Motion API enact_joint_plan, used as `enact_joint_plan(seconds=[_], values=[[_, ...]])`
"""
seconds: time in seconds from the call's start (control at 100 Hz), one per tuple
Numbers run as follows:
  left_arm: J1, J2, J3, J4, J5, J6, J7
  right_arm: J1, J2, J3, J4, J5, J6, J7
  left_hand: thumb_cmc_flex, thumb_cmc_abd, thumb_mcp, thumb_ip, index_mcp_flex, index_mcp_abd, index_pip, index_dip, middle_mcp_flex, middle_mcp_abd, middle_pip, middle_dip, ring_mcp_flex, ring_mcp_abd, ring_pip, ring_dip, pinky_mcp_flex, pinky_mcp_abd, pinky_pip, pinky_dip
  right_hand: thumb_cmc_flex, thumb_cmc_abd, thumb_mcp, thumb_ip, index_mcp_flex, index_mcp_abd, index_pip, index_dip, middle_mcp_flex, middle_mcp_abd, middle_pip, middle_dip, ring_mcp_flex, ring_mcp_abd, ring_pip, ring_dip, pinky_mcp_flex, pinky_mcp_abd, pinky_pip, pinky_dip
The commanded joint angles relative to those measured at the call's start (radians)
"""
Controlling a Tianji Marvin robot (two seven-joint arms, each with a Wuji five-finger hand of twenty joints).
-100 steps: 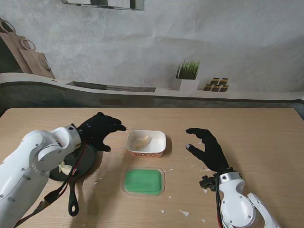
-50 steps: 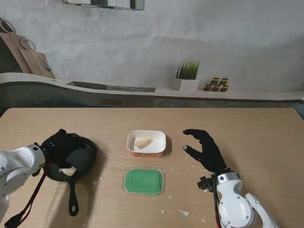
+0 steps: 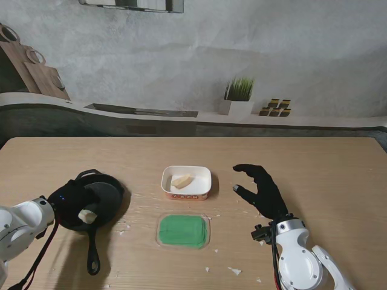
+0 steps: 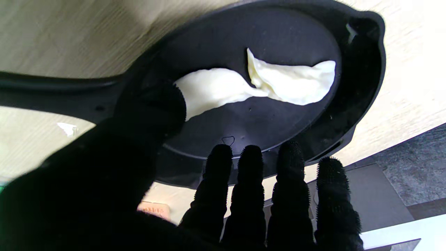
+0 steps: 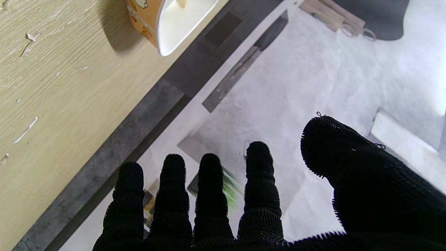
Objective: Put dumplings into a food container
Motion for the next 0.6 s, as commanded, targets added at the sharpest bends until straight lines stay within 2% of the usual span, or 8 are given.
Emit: enact_joint_plan(seconds=[0.0, 0.15, 0.36, 0.59], values=[[0.003, 0.001, 0.008, 0.008, 0.008, 0.001, -0.014, -0.006, -0.007, -0.005, -0.008, 0.000, 0.003, 0.010, 0.017, -0.019, 0.031, 0.019, 0.006, 0.023, 0.025, 0.011, -0.010, -0.014, 0.020, 0.021, -0.017, -0.001, 0.022, 0.014, -0.012, -0.014, 0.037, 0.011, -0.016, 0.012, 0.021, 0.004, -0.001, -0.024, 0.001, 0.014, 0.011, 0.008, 0.021, 0.005, 0.001, 0.002, 0.010, 0.010, 0.000, -0.002, 0.015, 0.014], [-0.004, 0.005, 0.024, 0.028, 0.046, -0.001, 0.008, -0.006, -0.008, -0.004, -0.007, 0.000, 0.003, 0.009, 0.023, -0.013, 0.043, 0.019, 0.005, 0.021, 0.038, 0.017, -0.008, -0.019, 0.027, 0.026, -0.010, -0.010, 0.028, 0.016, -0.008, -0.020, 0.041, 0.012, -0.014, 0.013, 0.022, 0.005, 0.000, -0.024, 0.002, 0.014, 0.013, 0.010, 0.022, 0.006, 0.002, 0.003, 0.010, 0.010, 0.001, -0.001, 0.015, 0.014], [-0.029, 0.007, 0.062, 0.068, 0.047, 0.021, 0.025, -0.007, -0.008, -0.003, -0.009, 0.002, 0.003, 0.009, 0.020, -0.015, 0.046, 0.014, 0.015, 0.011, 0.062, 0.027, 0.008, -0.024, 0.039, 0.032, 0.002, -0.010, 0.035, 0.016, -0.008, -0.018, 0.045, 0.014, -0.015, 0.014, 0.020, 0.004, 0.003, -0.023, 0.002, 0.014, 0.013, 0.009, 0.022, 0.006, 0.003, 0.004, 0.011, 0.010, 0.002, -0.001, 0.016, 0.014], [-0.066, 0.009, 0.121, 0.131, 0.041, 0.067, 0.049, -0.008, -0.009, -0.001, -0.009, 0.001, 0.003, 0.006, 0.035, -0.017, 0.060, 0.006, 0.037, -0.068, 0.174, 0.096, 0.066, -0.040, 0.081, 0.062, 0.100, -0.002, 0.089, 0.045, 0.021, 0.012, 0.069, 0.027, -0.012, 0.016, 0.022, 0.004, 0.003, -0.021, 0.003, 0.015, 0.012, 0.009, 0.022, 0.006, 0.001, 0.004, 0.011, 0.010, 0.002, -0.002, 0.016, 0.014]])
